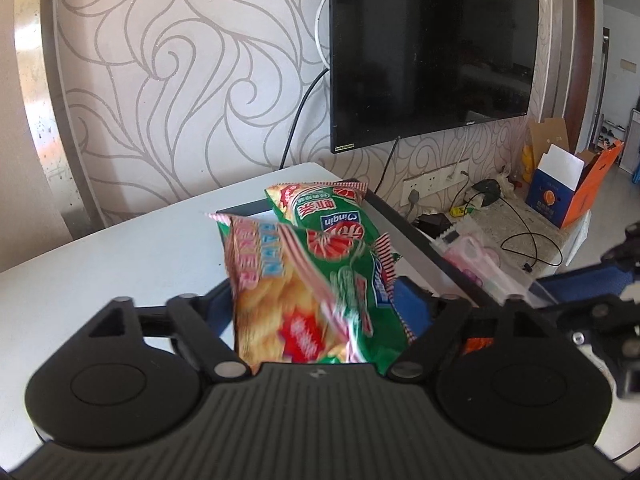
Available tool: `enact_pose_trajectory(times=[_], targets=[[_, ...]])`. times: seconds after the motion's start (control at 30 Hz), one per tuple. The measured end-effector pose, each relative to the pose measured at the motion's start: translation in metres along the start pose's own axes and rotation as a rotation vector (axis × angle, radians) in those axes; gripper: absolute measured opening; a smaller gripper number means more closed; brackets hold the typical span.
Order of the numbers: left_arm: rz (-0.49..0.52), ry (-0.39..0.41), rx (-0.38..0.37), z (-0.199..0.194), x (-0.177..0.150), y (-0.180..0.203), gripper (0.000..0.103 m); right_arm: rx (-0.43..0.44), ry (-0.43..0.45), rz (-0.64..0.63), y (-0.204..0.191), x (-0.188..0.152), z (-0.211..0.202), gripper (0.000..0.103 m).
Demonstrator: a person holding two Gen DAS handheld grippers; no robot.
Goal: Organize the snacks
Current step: 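Carry the cracker bag and lollipop over the tray with both grippers, then open the left gripper to drop the cracker bag into the tray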
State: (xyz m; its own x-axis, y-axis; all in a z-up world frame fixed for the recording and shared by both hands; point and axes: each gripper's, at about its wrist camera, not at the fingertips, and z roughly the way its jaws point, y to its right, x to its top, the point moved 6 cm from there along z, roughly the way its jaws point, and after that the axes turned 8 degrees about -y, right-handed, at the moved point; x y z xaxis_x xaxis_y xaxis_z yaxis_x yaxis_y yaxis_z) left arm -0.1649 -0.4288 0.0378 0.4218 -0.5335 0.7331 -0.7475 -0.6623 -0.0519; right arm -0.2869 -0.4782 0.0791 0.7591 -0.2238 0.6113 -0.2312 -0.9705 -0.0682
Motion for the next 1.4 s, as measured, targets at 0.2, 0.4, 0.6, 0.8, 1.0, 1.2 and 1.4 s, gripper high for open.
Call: enact_pose_trajectory(times=[0.2, 0.4, 0.6, 0.8, 1.0, 1.2, 1.4], targets=[[0.000, -0.003, 0.011, -0.001, -0.008, -0.004, 0.091, 0.010, -0.025, -0.001, 0.008, 0.009, 0.023, 0.025], [-0.027, 0.017, 0.056, -0.016, -0.013, -0.016, 0.096, -0.004, -0.058, 0.002, 0.018, 0.020, 0.050, 0.025], [-0.014, 0.055, 0.041, -0.025, -0.012, -0.015, 0.096, -0.001, -0.104, -0.014, 0.018, 0.026, 0.074, 0.026], [-0.033, 0.040, 0.039, -0.021, -0.008, -0.014, 0.096, -0.004, -0.134, -0.006, 0.022, 0.030, 0.082, 0.033], [-0.060, 0.003, 0.050, -0.017, -0.007, -0.021, 0.098, -0.009, -0.145, -0.032, 0.018, 0.030, 0.086, 0.034], [-0.060, -0.022, 0.086, -0.015, -0.001, -0.023, 0.099, -0.015, -0.154, -0.051, 0.016, 0.031, 0.083, 0.034], [-0.030, 0.005, 0.056, -0.026, -0.005, -0.020, 0.098, -0.032, -0.106, -0.052, 0.017, 0.027, 0.066, 0.033]])
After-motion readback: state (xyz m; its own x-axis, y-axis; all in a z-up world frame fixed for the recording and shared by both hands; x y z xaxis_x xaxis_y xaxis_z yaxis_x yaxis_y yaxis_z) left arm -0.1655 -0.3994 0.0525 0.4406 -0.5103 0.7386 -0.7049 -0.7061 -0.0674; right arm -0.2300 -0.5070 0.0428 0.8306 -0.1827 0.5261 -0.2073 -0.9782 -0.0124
